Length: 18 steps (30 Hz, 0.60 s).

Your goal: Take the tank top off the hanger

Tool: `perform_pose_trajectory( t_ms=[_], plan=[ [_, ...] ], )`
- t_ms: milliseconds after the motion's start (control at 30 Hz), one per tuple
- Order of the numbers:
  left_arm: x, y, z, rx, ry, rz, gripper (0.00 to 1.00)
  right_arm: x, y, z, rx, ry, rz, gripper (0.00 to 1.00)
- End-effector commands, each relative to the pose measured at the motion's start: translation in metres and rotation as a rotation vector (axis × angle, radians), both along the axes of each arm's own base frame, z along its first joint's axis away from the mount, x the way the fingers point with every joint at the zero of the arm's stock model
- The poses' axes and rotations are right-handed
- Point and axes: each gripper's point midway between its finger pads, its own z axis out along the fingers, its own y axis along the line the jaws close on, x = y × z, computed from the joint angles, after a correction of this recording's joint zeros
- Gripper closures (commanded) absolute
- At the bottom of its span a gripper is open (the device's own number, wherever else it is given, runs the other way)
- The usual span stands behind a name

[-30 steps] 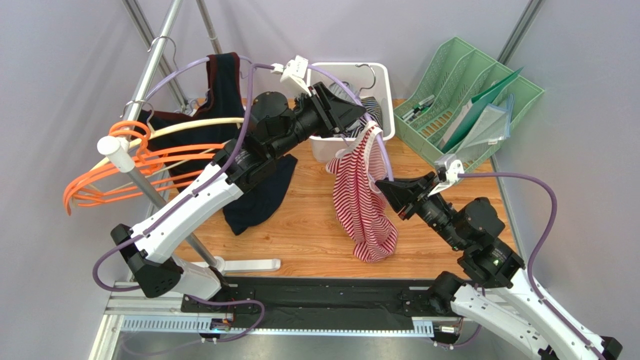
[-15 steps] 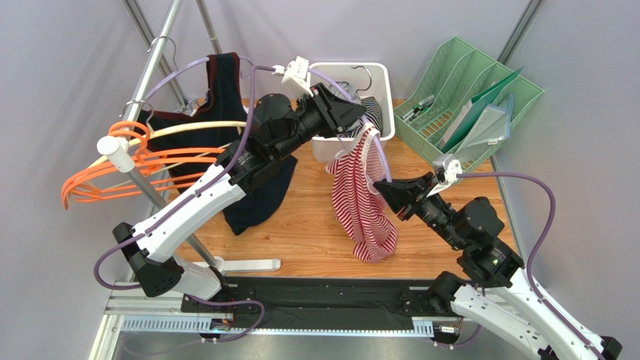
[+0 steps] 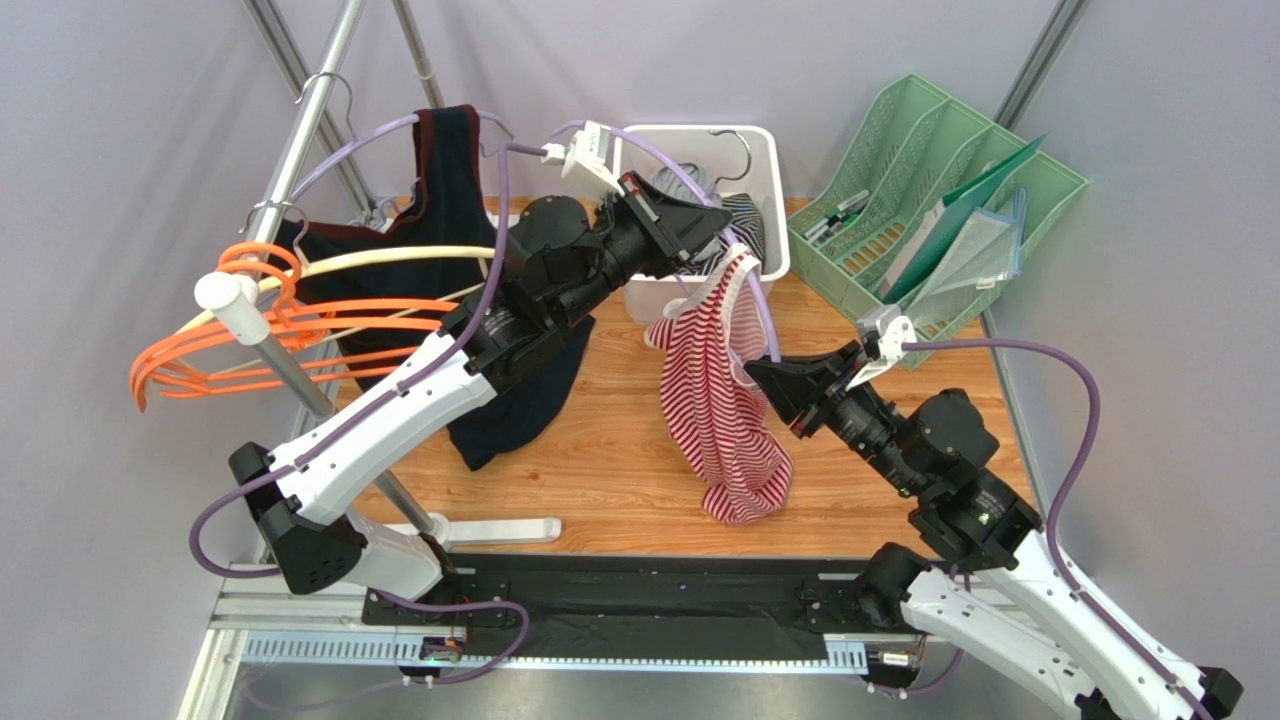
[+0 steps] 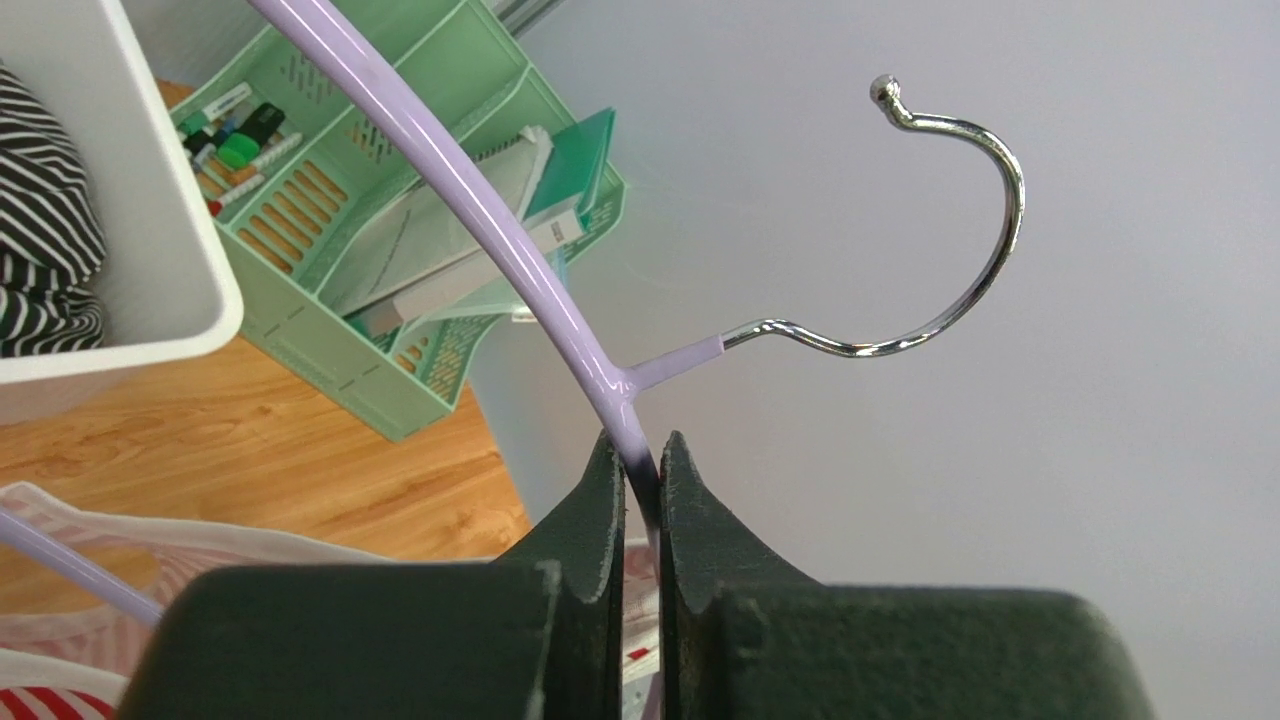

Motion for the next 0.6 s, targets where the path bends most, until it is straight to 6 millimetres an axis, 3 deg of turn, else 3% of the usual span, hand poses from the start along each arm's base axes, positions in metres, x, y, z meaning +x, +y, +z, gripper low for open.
perform_pose_trajectory(
  t_ms=[0, 33, 67, 167, 200, 367, 467, 567],
  plan=[
    [0.006, 0.021, 0.008, 0.047, -0.082, 0.101, 1.00, 0.011, -0.015, 0.021, 0.054, -0.022, -0.104, 0.76],
    [0.009, 0.026, 0.011, 0.054, -0.094, 0.136, 1.00, 0.013, -0.017, 0.017, 0.048, -0.003, -0.123, 0.69],
    [0.008, 0.028, 0.013, 0.075, -0.112, 0.152, 1.00, 0.015, -0.020, 0.015, 0.048, 0.010, -0.142, 0.55],
    [0.014, 0.040, 0.019, 0.197, -0.194, 0.242, 1.00, 0.022, -0.025, 0.005, 0.022, 0.053, -0.197, 0.36],
    [0.014, 0.044, 0.029, 0.213, -0.220, 0.259, 1.00, 0.025, -0.028, 0.002, 0.014, 0.063, -0.221, 0.33],
    [0.020, 0.072, 0.021, 0.429, -0.270, 0.398, 1.00, 0.029, -0.037, -0.009, -0.024, 0.108, -0.279, 0.20],
    [0.019, 0.083, 0.020, 0.399, -0.248, 0.436, 1.00, 0.025, -0.023, -0.005, -0.038, 0.067, -0.195, 0.18],
    [0.014, 0.081, 0.017, 0.331, -0.204, 0.419, 1.00, 0.015, 0.008, 0.000, -0.050, 0.015, -0.022, 0.17]
  ],
)
